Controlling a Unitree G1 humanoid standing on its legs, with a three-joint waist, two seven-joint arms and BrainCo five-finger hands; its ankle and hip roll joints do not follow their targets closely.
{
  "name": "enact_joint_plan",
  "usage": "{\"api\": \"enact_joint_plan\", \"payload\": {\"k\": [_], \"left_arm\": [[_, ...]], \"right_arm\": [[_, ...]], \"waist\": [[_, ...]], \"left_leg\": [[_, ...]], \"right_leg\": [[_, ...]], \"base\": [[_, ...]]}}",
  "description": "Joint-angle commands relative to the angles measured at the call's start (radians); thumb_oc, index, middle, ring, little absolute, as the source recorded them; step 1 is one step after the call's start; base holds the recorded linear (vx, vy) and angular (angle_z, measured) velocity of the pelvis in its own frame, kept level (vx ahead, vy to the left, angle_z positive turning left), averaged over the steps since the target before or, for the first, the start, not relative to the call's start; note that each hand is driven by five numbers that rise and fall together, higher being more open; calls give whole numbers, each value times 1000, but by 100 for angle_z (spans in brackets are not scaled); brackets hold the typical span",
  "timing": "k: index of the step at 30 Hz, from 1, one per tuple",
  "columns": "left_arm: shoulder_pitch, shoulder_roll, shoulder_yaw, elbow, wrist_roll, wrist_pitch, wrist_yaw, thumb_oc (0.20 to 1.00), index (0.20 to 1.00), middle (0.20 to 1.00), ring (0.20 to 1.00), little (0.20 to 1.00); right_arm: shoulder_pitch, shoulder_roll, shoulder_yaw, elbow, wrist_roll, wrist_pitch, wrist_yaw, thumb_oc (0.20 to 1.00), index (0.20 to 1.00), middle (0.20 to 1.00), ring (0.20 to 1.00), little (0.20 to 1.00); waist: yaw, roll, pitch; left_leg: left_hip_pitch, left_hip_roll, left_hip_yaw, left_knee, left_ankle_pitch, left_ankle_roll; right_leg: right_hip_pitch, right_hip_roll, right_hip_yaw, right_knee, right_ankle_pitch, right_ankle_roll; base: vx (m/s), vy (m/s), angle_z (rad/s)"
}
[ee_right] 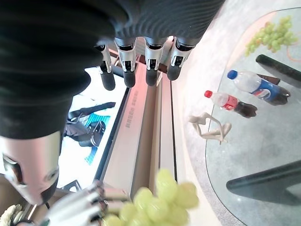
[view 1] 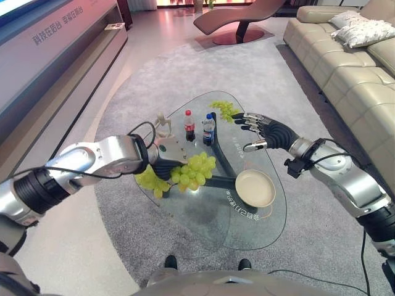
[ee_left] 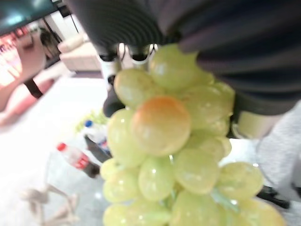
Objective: Pick up fruits into the plate
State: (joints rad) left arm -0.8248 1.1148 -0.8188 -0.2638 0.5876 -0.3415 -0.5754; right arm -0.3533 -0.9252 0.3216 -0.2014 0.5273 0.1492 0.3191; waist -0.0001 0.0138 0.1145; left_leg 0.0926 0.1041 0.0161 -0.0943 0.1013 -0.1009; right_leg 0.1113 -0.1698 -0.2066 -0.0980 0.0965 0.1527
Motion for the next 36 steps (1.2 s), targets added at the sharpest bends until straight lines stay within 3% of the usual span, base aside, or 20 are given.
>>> {"api": "enact_joint_plan", "payload": {"k": [1,14,20,29,36], "left_arm": [[-145,54,41,-16,-34,-24,51,200,200,200,200,200],[-324,27,-86,-41,-81,-50,60,200,200,200,200,200],[-305,24,-68,-67,-109,-38,41,200,200,200,200,200],[-295,-12,-74,-81,-128,-35,0,200,200,200,200,200],[-264,-8,-58,-72,-141,-21,-17,200,200,200,200,200]], "right_arm": [[-98,-49,-34,-67,18,-56,38,1000,1000,1000,1000,1000],[-256,-39,132,-130,31,-48,142,1000,1000,1000,1000,1000],[-281,-48,167,-187,-88,-44,146,1000,1000,1000,1000,1000],[-343,-32,255,-227,-32,40,261,1000,1000,1000,1000,1000],[-328,-23,281,-227,-19,94,284,1000,1000,1000,1000,1000]], "waist": [[8,-9,-7],[14,-7,-21],[16,-7,-23],[18,-13,-22],[22,-17,-25]], "left_leg": [[91,-50,56,7,-151,24],[81,-56,44,7,-138,21],[76,-56,41,7,-136,21],[76,-56,42,7,-135,21],[77,-58,34,7,-135,21]], "right_leg": [[74,1,-3,11,-70,12],[70,-2,-5,11,-61,12],[65,-3,2,11,-61,13],[63,-2,15,11,-62,10],[66,1,19,11,-65,7]], "base": [[0,0,0],[-8,-3,5],[-17,1,0],[0,0,0],[18,-4,0]]}}
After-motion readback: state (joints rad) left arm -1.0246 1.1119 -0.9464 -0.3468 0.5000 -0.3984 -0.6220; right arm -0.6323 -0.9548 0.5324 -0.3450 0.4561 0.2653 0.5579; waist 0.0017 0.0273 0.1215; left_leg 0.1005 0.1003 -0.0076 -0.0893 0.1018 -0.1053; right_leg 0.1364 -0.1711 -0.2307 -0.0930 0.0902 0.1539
